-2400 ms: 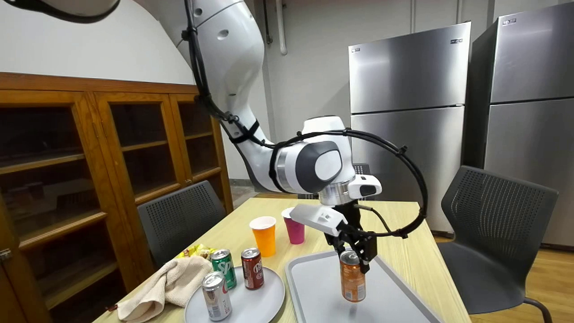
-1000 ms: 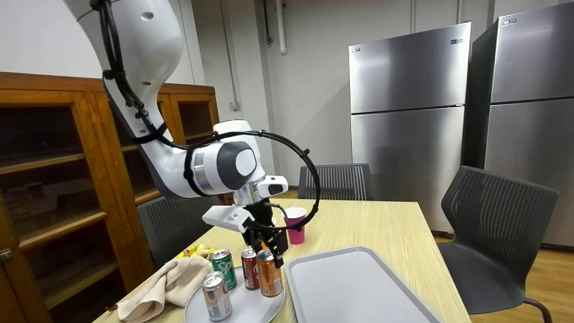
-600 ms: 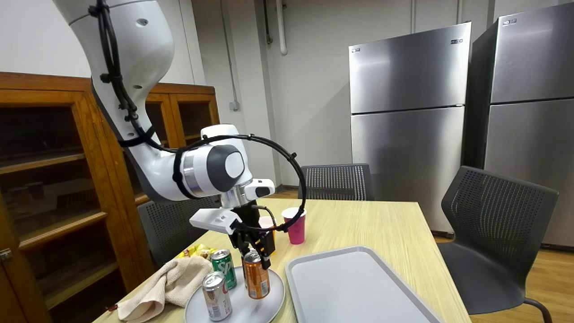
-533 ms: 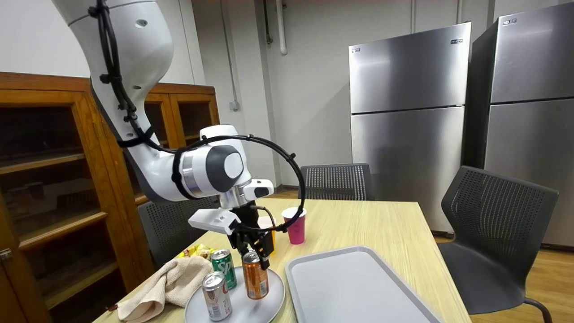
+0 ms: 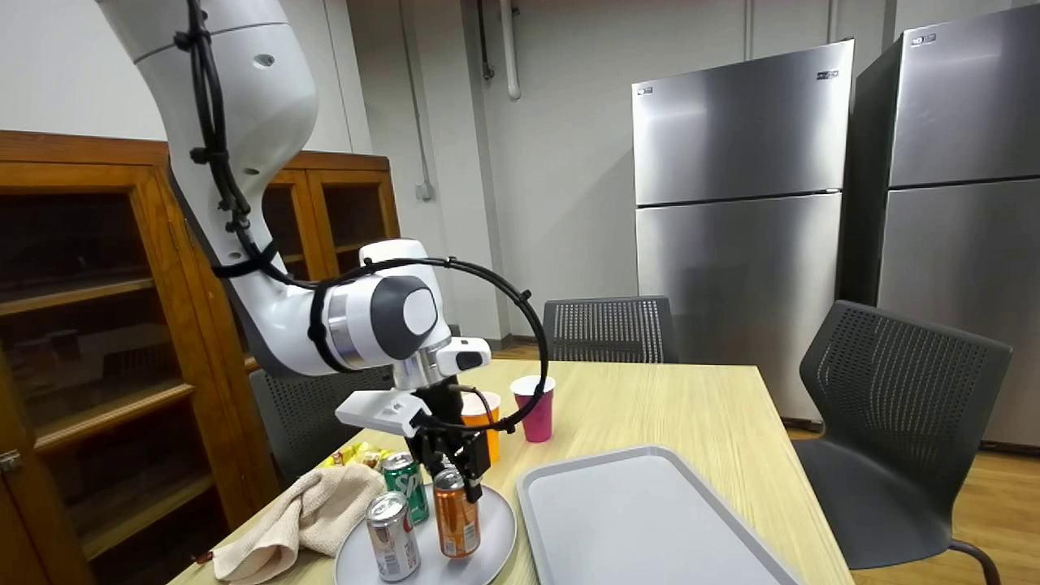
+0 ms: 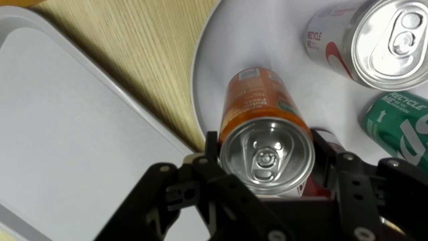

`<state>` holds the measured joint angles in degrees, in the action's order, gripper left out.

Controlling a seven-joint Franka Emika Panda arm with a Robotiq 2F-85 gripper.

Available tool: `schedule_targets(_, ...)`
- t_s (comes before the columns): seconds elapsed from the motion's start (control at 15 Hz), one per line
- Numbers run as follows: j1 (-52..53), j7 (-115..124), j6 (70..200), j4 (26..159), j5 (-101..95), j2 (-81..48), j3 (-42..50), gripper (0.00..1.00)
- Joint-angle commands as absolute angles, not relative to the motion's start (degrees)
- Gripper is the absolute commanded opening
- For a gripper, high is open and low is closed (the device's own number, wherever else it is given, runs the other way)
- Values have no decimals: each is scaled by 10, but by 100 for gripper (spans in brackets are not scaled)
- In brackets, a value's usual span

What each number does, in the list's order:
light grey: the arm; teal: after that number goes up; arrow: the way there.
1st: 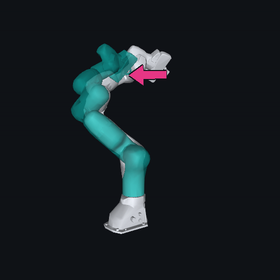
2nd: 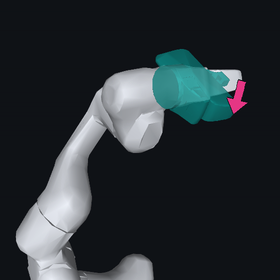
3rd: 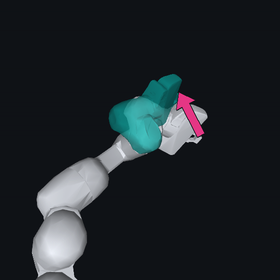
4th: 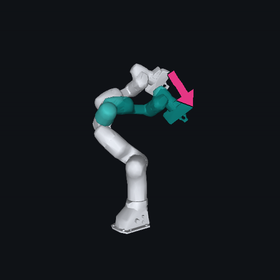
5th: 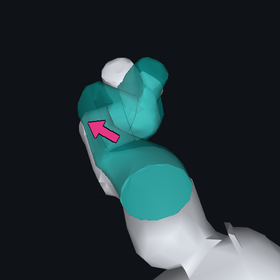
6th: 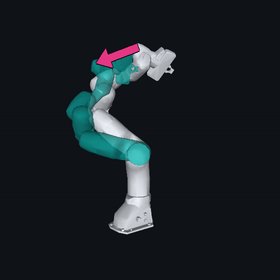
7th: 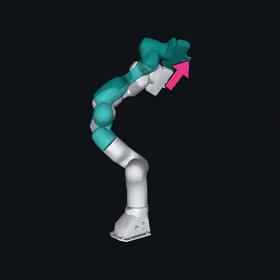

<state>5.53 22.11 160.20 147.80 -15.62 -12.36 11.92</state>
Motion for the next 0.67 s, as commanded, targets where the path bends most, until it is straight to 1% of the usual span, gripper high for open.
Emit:
schedule_targets(0.0, 66, 250, 1611, 1471, -173, -136, 124, 40)
schedule_targets(0.6, 94, 271, 1637, 1462, -172, -159, 149, 40)
